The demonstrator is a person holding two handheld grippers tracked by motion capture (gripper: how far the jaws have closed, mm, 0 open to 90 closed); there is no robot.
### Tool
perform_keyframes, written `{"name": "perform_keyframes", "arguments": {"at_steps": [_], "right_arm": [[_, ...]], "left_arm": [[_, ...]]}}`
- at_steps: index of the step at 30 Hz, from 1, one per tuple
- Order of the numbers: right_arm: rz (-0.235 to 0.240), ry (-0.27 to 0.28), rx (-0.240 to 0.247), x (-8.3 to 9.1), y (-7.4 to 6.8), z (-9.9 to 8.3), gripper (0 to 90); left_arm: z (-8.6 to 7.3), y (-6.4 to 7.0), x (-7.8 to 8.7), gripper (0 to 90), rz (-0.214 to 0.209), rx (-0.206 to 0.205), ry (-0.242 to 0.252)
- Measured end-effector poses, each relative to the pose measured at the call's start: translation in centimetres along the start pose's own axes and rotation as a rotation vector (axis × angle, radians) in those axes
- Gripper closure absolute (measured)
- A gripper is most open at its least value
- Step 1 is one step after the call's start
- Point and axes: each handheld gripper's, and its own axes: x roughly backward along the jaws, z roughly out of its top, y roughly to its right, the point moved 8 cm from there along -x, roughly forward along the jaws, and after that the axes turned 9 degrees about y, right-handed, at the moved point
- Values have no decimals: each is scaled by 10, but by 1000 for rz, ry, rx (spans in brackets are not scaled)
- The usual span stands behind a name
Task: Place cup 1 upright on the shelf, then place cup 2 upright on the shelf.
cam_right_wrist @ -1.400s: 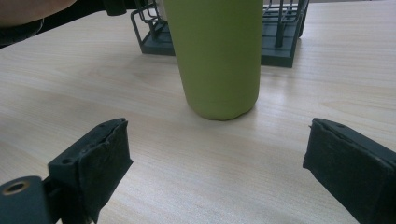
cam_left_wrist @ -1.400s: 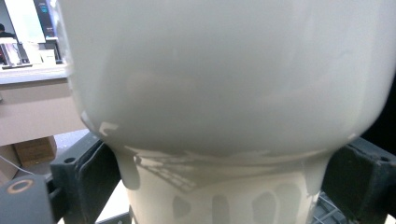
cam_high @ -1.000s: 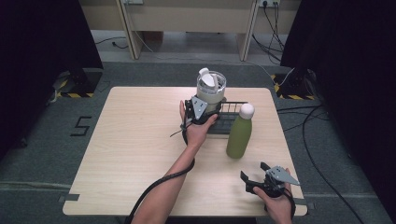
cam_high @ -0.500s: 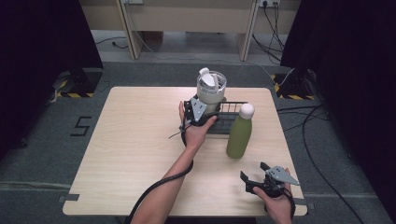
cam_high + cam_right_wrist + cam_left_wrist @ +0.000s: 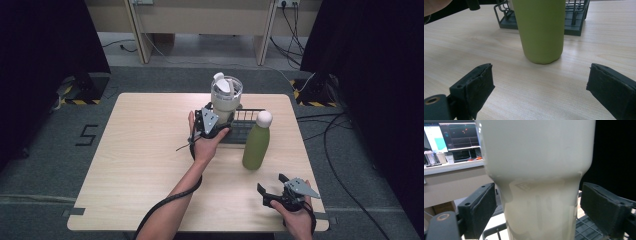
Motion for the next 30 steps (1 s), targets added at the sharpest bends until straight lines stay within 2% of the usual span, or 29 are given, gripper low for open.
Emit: {"name": "perform_keyframes", "arguments": {"at_steps": [8, 17, 25, 30], "right_arm": [[-6, 6, -3, 0, 1, 0, 65], [-13, 11, -3, 1, 1, 1, 63], [-22, 9, 0, 0, 1, 1, 63], [-25, 12, -2, -1, 1, 1, 62]], "left_arm": [[3, -2, 9, 132, -20, -18, -18], [7, -8, 24, 133, -46, 8, -34], [16, -21, 36, 133, -55, 1, -27], [19, -21, 39, 132, -73, 10, -31]]}}
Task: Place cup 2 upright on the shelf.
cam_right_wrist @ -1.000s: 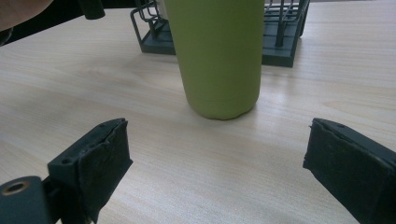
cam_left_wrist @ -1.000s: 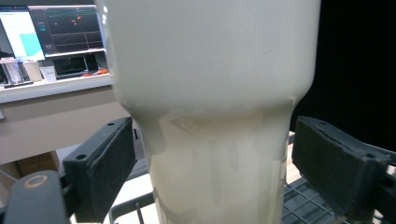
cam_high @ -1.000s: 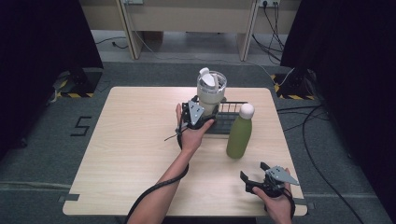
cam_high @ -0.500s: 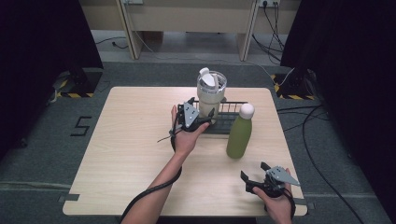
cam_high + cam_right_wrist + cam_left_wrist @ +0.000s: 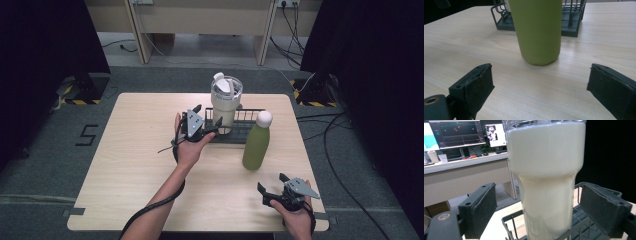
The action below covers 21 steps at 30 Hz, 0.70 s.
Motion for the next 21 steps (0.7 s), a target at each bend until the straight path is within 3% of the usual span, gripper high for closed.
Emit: {"name": "perform_keyframes", "arguments": {"at_steps": [7, 11, 13, 15, 21], "right_arm": [[-3, 10, 12, -1, -1, 1, 60], [-6, 19, 9, -1, 1, 2, 61], [-9, 22, 9, -1, 1, 2, 68], [-31, 33, 42, -1, 3, 4, 85], [-51, 69, 46, 0, 2, 16, 90]], "left_arm": [[4, -1, 3, 133, -33, 18, -14], [9, -3, 6, 133, -47, 5, -15], [10, -5, 8, 133, -51, 4, -16], [10, -8, 12, 133, -58, 4, -24], [12, -18, 24, 133, -56, -1, -22]]}}
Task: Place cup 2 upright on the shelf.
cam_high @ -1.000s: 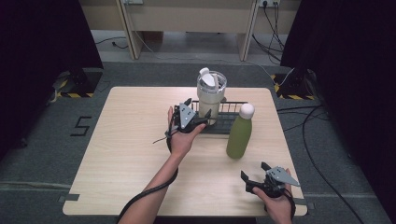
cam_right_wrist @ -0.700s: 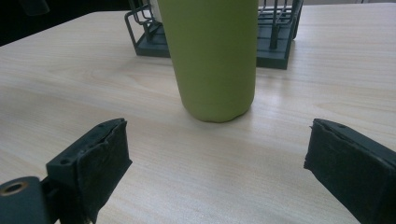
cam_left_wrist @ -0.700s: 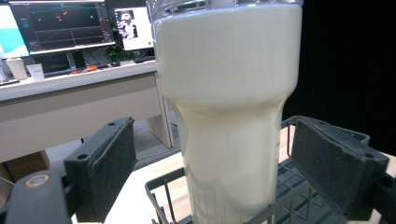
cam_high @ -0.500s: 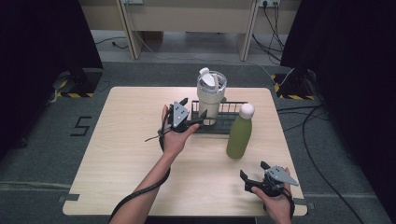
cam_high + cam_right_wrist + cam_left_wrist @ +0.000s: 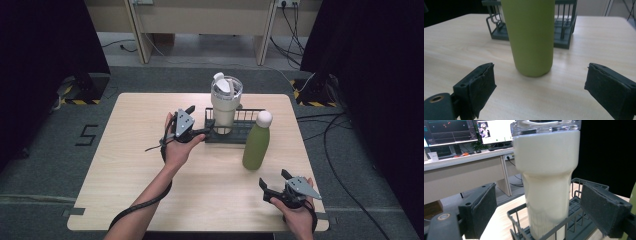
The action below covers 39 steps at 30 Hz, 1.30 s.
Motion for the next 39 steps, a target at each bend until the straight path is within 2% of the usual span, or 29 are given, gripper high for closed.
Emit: {"name": "perform_keyframes", "arguments": {"at_steps": [6, 7, 10, 11, 17, 25, 26, 27, 30, 35, 36, 39], "right_arm": [[-9, 37, 13, -5, -1, 17, 92], [-8, 45, 14, -7, -1, 20, 94], [-4, 62, 18, -12, -3, 29, 97], [-4, 62, 18, -12, -3, 29, 97], [8, 100, 41, -28, -9, 47, 107], [15, 139, 71, -46, -13, 69, 114], [15, 142, 73, -48, -13, 72, 116], [15, 142, 73, -48, -13, 72, 116], [17, 152, 76, -55, -14, 80, 124], [18, 165, 76, -62, -15, 87, 136], [18, 168, 87, -66, -16, 89, 145], [19, 170, 90, -69, -17, 89, 149]], "left_arm": [[5, -11, 7, 133, 7, 0, 2], [6, -11, 8, 133, 3, 13, -3], [10, -16, 9, 132, 7, 2, 16], [10, -15, 10, 132, 3, 14, 14], [10, -21, 13, 132, 10, 3, 7], [13, -32, 24, 127, 27, 14, 20], [13, -34, 25, 127, 30, 4, 25], [13, -34, 27, 127, 31, 15, 20], [15, -39, 32, 123, 35, 2, 26], [16, -44, 37, 123, 40, -1, 28], [16, -44, 39, 119, 42, 11, 23], [17, -48, 43, 118, 46, 3, 24]]}}
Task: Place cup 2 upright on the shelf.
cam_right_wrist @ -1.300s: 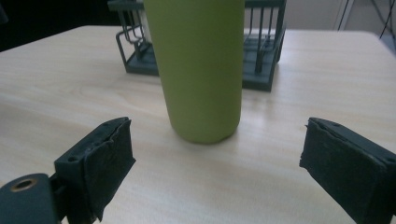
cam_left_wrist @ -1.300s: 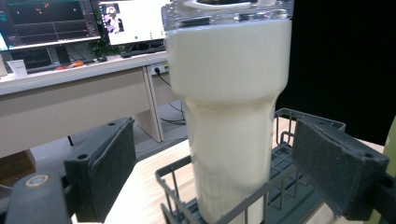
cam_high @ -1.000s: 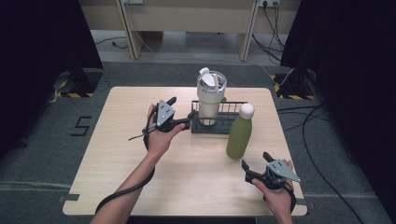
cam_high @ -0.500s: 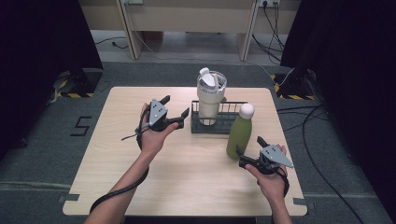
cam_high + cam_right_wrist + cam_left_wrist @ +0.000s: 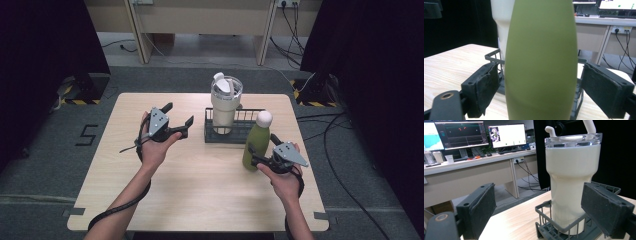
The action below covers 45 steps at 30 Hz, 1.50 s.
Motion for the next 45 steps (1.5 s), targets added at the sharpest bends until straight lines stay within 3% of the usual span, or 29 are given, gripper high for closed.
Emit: {"name": "perform_keyframes", "arguments": {"at_steps": [15, 45], "right_arm": [[-20, -5, 22, -15, -1, -1, 196], [-34, -19, 20, -16, 0, -2, 226]], "left_arm": [[5, -19, 17, 116, 24, -20, 13], [-17, -40, 54, 113, 78, 22, -21]]}}
